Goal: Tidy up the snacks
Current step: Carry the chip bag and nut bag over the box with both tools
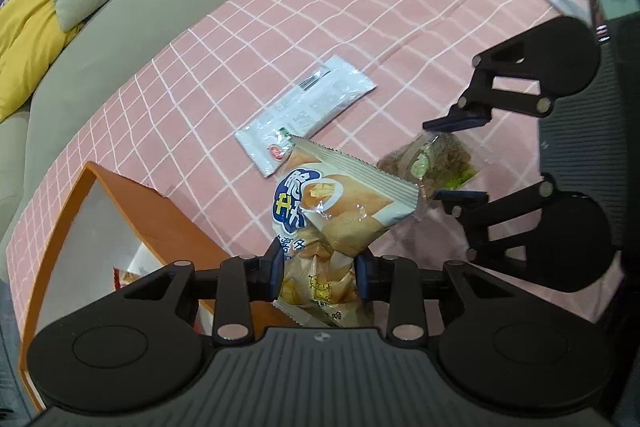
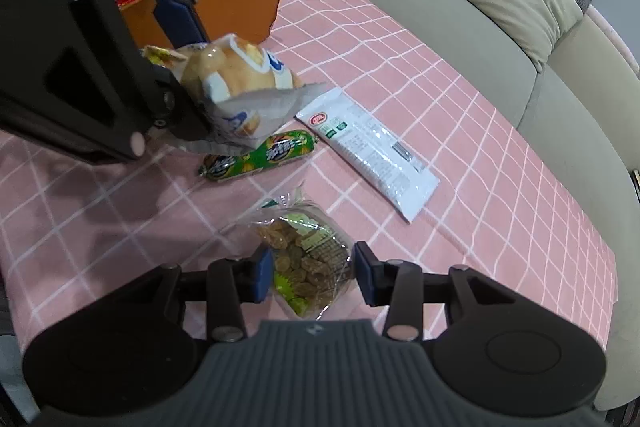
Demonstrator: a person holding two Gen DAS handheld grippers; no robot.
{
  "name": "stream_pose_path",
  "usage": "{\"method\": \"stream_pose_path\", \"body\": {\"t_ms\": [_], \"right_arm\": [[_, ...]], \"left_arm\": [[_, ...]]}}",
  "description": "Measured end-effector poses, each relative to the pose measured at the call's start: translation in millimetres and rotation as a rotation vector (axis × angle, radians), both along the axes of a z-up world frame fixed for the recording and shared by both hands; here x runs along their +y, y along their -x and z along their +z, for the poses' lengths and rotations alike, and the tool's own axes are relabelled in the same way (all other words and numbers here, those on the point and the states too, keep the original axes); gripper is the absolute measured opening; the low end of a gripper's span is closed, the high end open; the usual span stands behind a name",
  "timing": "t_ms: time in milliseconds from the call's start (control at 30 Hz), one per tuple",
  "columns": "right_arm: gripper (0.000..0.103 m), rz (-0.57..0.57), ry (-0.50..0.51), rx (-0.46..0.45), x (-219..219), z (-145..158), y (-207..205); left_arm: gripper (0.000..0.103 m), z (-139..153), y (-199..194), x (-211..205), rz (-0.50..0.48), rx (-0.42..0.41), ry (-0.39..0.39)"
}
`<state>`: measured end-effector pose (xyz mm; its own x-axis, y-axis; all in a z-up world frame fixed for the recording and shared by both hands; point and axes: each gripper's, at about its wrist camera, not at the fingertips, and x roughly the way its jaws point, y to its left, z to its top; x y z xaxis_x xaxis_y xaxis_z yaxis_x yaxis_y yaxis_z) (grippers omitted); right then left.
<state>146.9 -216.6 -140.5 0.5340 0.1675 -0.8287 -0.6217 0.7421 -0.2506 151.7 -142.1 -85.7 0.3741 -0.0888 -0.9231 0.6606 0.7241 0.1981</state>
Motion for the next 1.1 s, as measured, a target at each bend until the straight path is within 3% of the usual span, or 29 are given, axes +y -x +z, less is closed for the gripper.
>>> {"method": "stream_pose_path", "body": {"t_ms": [367, 667, 1100], "right_arm": [[0.039, -0.044, -0.031, 0.022, -1.4, 24.1, 44.3], [0.04, -0.061, -0.063, 0.001, 15.1, 52.9, 77.0], [0.04, -0.053, -0.1, -0.03, 55.3, 80.3, 102.4]], "left_arm": [[0.038, 26.2, 52.9, 13.9, 0.026, -0.02, 0.09], [0.038, 47.1, 84.8, 44.0, 0.11, -0.053, 0.19], [0.038, 71.5, 108.7, 94.9, 0.248, -0.121, 0.264]]}}
